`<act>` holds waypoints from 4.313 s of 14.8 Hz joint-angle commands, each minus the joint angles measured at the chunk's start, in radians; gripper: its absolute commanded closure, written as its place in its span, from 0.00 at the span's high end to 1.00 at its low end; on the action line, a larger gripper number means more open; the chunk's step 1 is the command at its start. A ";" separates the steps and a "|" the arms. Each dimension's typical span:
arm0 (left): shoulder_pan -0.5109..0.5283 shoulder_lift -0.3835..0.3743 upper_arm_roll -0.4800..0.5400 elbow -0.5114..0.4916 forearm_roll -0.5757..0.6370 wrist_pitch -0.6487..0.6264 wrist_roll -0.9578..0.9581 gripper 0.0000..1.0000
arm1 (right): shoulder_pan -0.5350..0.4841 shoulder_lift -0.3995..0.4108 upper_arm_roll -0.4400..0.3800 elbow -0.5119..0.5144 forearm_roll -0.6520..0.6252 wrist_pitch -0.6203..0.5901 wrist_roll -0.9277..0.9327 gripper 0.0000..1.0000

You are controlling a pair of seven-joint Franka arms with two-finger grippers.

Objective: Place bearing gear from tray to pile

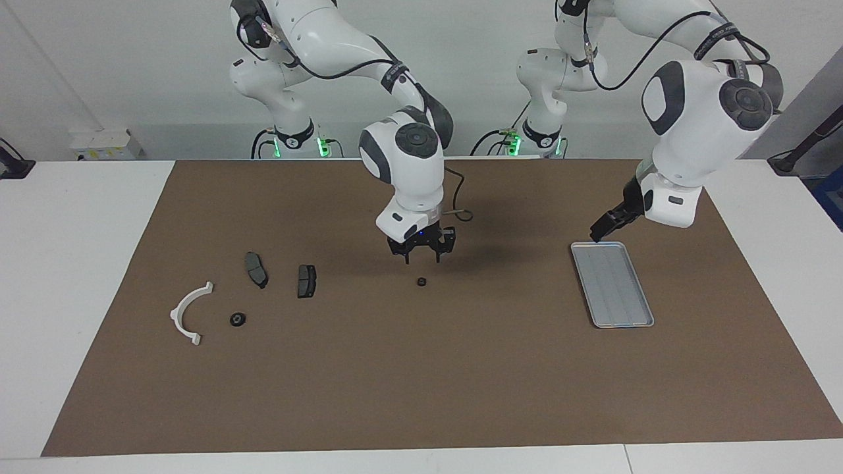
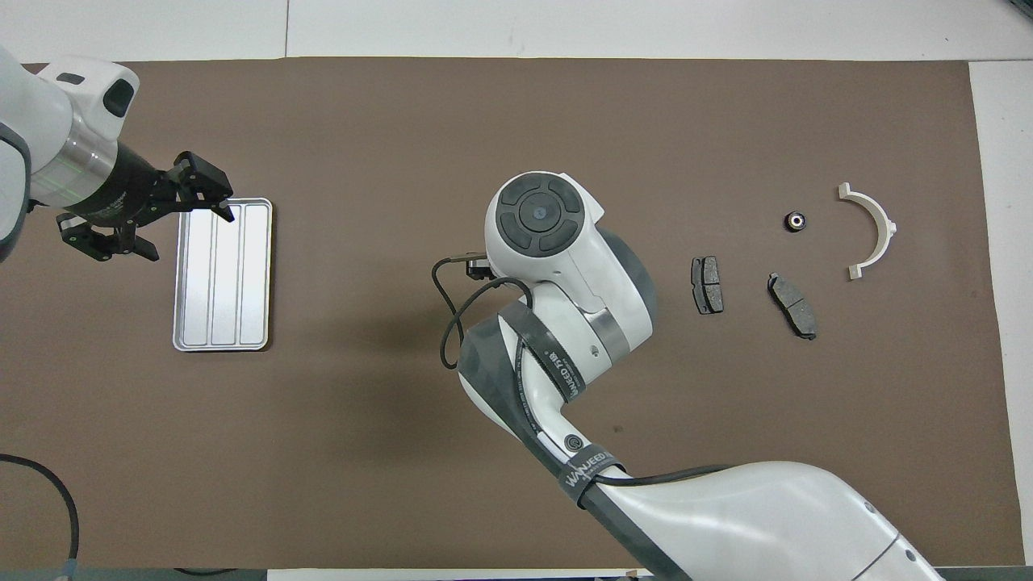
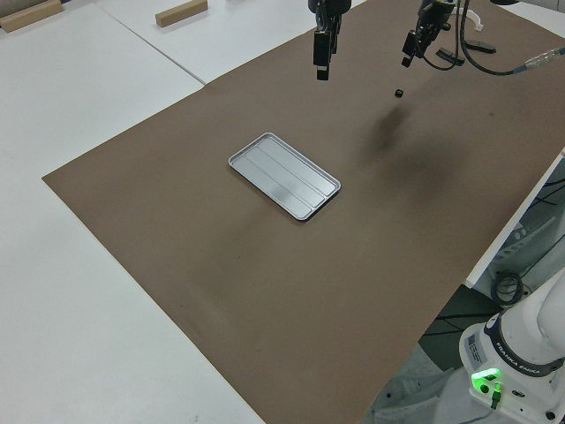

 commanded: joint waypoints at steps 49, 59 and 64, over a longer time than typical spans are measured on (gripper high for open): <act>0.186 -0.203 -0.112 -0.179 0.006 -0.020 0.215 1.00 | -0.261 -0.035 0.000 -0.065 0.005 0.043 -0.365 0.00; 0.186 -0.203 -0.112 -0.173 0.006 -0.020 0.206 1.00 | -0.596 -0.058 0.000 -0.149 0.007 0.072 -0.885 0.00; 0.186 -0.203 -0.114 -0.173 0.007 -0.020 0.204 1.00 | -0.598 -0.066 0.000 -0.221 0.007 0.112 -0.893 0.00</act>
